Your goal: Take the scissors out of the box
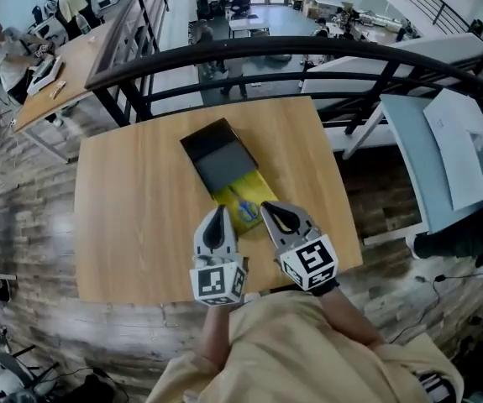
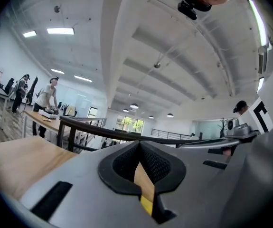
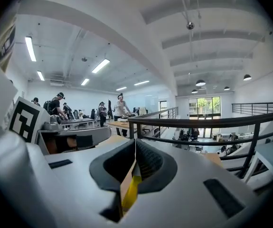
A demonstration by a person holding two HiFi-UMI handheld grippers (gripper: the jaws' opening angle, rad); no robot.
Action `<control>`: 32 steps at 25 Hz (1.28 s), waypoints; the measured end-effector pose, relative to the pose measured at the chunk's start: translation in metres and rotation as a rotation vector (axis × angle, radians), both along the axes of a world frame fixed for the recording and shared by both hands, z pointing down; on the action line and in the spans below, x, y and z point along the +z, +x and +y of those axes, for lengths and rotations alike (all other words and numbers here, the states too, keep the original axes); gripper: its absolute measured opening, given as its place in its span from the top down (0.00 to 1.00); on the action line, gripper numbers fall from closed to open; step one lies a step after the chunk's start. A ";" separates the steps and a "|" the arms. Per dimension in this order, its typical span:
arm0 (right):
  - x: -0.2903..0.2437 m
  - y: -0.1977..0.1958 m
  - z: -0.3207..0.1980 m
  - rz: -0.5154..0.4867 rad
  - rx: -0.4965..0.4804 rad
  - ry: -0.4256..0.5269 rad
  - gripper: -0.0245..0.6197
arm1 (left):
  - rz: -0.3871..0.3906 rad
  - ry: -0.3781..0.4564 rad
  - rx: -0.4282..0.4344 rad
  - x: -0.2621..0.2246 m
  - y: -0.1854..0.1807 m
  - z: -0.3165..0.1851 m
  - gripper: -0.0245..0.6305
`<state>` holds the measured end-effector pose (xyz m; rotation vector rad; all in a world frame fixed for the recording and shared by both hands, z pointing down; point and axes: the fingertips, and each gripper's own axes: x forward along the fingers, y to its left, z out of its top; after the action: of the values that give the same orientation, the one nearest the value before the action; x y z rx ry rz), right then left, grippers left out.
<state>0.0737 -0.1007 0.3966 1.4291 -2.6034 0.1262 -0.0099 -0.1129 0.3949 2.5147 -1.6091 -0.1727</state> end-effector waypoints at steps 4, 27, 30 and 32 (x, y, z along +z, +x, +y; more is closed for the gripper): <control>0.023 -0.004 -0.041 0.052 -0.059 -0.096 0.94 | -0.039 -0.029 -0.018 0.006 -0.001 -0.034 0.96; 0.273 -0.031 -0.111 0.371 -0.205 -0.786 0.74 | -0.023 -0.251 -0.076 0.117 -0.048 -0.098 0.96; 0.290 -0.033 -0.111 0.394 -0.217 -0.826 0.72 | -0.012 -0.262 -0.084 0.122 -0.051 -0.102 0.96; 0.301 -0.032 -0.109 0.416 -0.222 -0.849 0.71 | -0.004 -0.262 -0.086 0.123 -0.052 -0.104 0.96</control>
<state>0.0419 -0.2102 0.6976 0.7534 -1.9514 0.7141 -0.0618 -0.2168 0.5182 2.2530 -1.6246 0.0331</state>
